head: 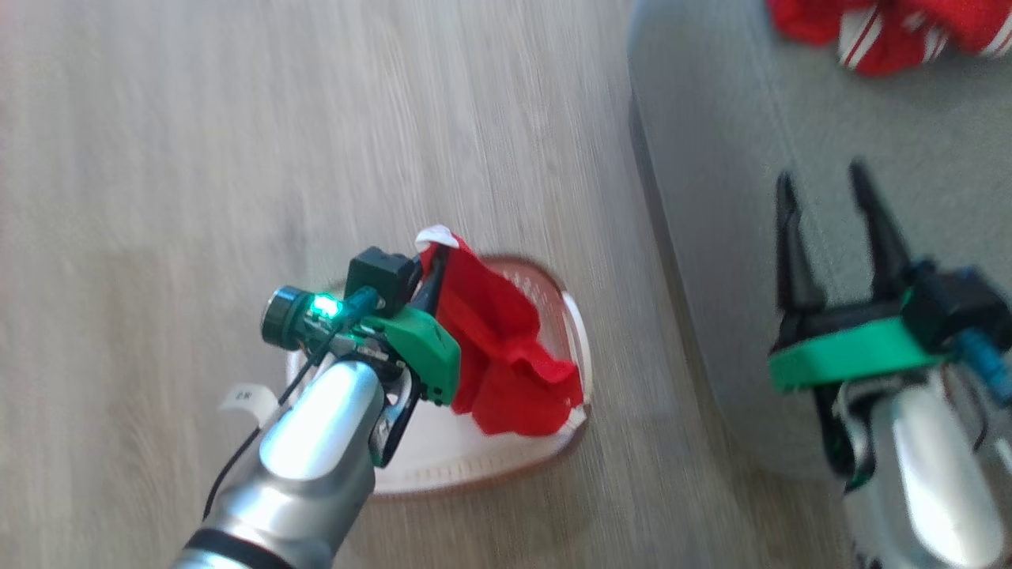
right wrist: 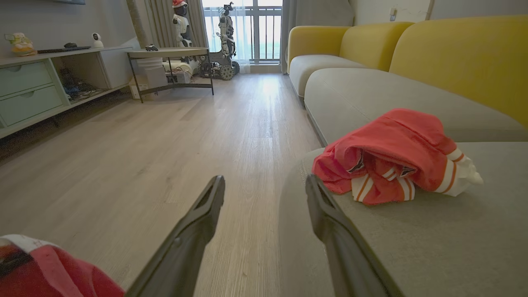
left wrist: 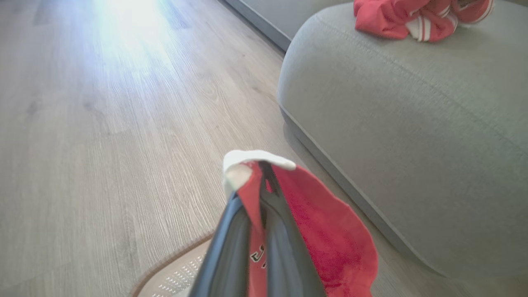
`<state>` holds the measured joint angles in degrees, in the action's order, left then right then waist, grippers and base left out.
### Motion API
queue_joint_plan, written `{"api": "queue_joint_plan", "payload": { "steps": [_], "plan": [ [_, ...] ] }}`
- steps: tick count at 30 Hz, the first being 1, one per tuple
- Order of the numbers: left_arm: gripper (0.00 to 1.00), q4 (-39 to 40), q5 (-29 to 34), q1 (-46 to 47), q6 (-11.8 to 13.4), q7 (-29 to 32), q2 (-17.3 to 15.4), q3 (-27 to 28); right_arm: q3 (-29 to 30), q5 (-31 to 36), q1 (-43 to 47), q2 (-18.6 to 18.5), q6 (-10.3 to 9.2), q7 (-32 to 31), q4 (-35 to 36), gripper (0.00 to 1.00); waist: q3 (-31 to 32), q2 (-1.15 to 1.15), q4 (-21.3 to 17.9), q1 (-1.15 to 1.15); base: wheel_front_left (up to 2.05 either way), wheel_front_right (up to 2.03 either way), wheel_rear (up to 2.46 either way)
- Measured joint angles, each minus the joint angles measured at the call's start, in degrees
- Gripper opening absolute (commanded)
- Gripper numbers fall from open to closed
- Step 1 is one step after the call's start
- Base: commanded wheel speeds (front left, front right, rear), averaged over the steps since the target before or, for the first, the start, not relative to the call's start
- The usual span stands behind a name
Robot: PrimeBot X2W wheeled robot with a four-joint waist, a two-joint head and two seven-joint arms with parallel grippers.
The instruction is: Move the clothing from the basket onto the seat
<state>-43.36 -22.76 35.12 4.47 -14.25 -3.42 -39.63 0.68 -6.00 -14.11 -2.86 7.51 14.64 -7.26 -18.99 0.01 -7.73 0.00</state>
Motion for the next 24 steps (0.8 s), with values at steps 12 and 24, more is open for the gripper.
{"api": "queue_joint_plan", "payload": {
  "steps": [12, 24],
  "plan": [
    [0.00, 3.3, 0.5, -2.4, -2.1, 0.0, -0.5, 2.6, -3.9, 0.0, 7.9, 0.0, 0.00, 0.0, -6.3, 1.00, 16.3, 0.00, 2.7, 0.00, 0.00, 0.00, 0.00],
    [0.00, 6.1, 0.3, 2.4, -4.7, 3.7, -0.1, 0.3, -6.2, 0.0, 9.1, 0.0, 0.00, 0.0, -9.7, 1.00, 24.4, 0.00, 6.2, 0.00, 0.00, 0.00, 0.00]
  ]
}}
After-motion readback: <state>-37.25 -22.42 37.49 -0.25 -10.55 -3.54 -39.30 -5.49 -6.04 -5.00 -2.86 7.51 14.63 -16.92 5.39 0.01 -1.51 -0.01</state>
